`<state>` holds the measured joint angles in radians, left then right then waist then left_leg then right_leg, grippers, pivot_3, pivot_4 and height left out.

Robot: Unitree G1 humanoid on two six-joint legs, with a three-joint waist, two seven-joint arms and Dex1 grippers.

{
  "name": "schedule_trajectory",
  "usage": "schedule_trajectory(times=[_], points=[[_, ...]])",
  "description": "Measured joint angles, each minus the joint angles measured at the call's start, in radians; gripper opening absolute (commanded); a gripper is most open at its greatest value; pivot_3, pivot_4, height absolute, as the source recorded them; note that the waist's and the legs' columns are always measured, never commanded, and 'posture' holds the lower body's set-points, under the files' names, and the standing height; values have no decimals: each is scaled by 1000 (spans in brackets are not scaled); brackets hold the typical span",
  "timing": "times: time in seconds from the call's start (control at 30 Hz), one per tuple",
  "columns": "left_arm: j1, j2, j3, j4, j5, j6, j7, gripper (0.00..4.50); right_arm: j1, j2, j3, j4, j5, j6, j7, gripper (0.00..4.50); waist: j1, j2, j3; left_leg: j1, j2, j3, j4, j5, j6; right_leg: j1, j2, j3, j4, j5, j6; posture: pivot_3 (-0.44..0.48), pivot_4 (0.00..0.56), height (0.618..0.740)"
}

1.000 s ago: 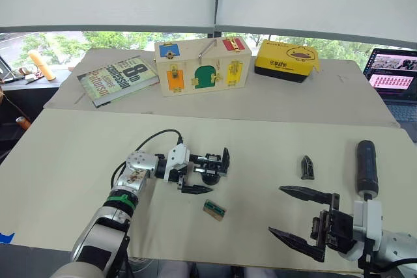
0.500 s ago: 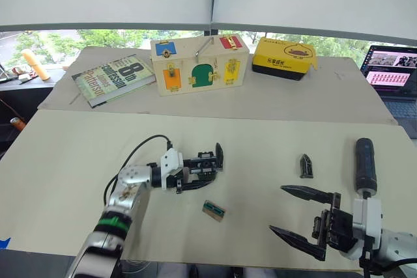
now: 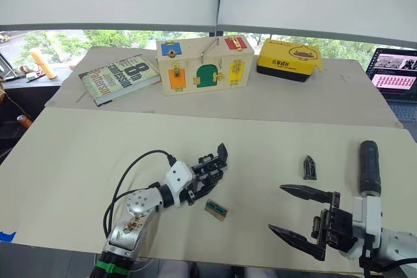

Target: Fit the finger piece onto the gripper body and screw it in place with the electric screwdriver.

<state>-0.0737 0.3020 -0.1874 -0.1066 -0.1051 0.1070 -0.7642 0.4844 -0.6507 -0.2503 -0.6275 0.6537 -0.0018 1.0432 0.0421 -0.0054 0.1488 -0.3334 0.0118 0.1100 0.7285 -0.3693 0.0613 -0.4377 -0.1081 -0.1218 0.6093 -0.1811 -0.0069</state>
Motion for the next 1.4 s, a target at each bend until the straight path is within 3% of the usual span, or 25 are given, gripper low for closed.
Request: schedule_trajectory(times=[0.03,0.1,0.2,0.4,0.63,0.93,1.2,1.3,1.37,1.4], points=[[1,1,-4,-3,-2,5,2,2287,-2,-1,0,-1,1,4,0,4500,0,0,0,0,0,0,0,0,0,0,0,0,0,0,0,0,150,740],[1,9,-6,-4,-13,9,1,3343,-5,-1,0,-2,3,8,0,4500,-1,0,0,0,0,0,0,0,0,0,0,0,0,0,0,0,150,740],[-1,36,-8,-8,-23,10,-20,4453,-9,-1,0,-3,5,9,-1,4500,-2,0,0,1,0,0,0,0,0,0,0,0,0,0,0,0,150,740],[-39,137,13,45,-66,-20,-124,4453,-15,-1,0,-4,5,9,-5,4500,-7,1,0,2,1,1,0,1,-2,0,2,-1,1,0,-1,0,150,740],[-218,254,53,321,-122,-109,-355,4453,-18,0,-1,-6,4,9,-14,4500,-4,1,0,1,0,1,0,1,-2,0,2,-1,2,0,-2,0,150,740],[-482,134,-31,668,-119,-281,-649,4453,-21,0,-4,-12,0,9,-22,4500,-6,0,0,-1,-7,2,2,2,-2,0,7,-1,0,0,1,0,150,740],[-576,58,-49,846,-79,-401,-727,4453,33,0,-44,-19,-3,8,-22,4500,-17,0,0,-1,-5,2,2,2,-2,0,7,1,1,0,2,0,150,740],[-592,55,-47,889,-73,-445,-740,3621,50,2,-46,-32,-3,8,-22,4500,-19,0,0,0,-5,1,2,2,-2,1,7,1,1,0,2,0,150,740],[-595,56,-39,911,-69,-477,-740,2617,51,8,-47,-38,-3,6,-22,4500,-21,0,0,0,-5,1,2,2,-2,1,7,2,1,0,2,0,150,740],[-595,56,-34,917,-68,-488,-743,2338,52,11,-47,-38,-4,5,-22,4500,-23,0,0,1,-4,1,2,2,-2,1,7,2,1,0,2,0,150,740]])
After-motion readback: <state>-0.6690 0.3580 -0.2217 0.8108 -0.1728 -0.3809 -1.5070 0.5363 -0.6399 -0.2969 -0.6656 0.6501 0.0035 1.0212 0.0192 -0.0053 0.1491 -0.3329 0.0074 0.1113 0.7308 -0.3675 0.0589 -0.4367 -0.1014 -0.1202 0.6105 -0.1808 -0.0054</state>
